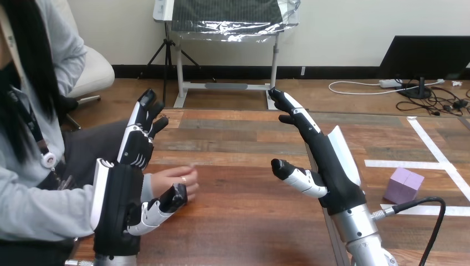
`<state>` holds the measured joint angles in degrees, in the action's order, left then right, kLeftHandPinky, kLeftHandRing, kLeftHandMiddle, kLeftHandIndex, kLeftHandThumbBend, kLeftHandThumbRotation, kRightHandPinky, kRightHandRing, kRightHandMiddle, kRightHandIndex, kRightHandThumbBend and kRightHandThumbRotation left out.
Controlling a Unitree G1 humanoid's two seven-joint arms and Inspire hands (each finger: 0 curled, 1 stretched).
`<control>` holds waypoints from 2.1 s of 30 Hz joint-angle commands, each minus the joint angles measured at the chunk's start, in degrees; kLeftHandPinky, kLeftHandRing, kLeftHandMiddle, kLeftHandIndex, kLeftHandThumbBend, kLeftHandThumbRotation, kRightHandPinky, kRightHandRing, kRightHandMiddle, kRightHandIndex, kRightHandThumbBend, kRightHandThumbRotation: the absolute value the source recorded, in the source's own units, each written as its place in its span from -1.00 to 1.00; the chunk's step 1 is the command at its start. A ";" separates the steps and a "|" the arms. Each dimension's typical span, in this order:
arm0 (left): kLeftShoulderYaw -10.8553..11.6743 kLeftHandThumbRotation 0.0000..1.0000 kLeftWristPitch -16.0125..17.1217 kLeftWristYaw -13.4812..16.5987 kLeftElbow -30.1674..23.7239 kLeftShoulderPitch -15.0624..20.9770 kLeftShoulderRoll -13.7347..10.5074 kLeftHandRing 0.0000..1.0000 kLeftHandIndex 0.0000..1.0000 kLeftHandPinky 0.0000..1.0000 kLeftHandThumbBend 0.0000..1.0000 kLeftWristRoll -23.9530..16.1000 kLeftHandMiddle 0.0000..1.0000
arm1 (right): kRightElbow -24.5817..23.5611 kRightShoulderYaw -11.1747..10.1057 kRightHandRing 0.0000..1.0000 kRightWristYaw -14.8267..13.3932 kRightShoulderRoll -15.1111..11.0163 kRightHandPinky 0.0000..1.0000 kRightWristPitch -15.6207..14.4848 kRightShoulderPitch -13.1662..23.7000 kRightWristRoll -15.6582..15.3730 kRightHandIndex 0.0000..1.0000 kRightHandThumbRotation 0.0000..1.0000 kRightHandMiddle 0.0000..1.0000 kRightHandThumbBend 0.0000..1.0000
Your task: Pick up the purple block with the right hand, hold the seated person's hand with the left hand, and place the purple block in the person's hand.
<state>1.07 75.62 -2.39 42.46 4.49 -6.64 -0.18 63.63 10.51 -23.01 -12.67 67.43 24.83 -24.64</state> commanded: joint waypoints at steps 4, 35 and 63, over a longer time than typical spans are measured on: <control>0.29 0.53 0.17 -1.13 -0.89 2.53 -0.62 0.88 0.90 0.75 1.00 1.40 0.94 | -0.45 -1.30 0.82 -0.81 0.08 0.72 0.16 2.62 0.65 0.83 0.90 0.82 1.00; 0.68 0.50 -0.03 -3.00 -0.64 2.63 -1.03 0.85 0.87 0.72 1.00 2.21 0.90 | -0.96 -1.37 0.82 -1.03 0.03 0.74 -0.21 2.48 0.52 0.82 0.89 0.81 1.00; 1.00 0.50 -0.53 -4.51 -0.76 2.40 -1.02 0.87 0.87 0.73 1.00 3.57 0.92 | -6.84 -2.81 0.80 -8.33 -4.56 0.71 -3.66 5.70 -3.96 0.82 0.93 0.80 1.00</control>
<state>1.22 74.64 -6.67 42.48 4.50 -7.17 2.85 61.20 9.92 -30.37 -15.40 63.84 24.84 -29.50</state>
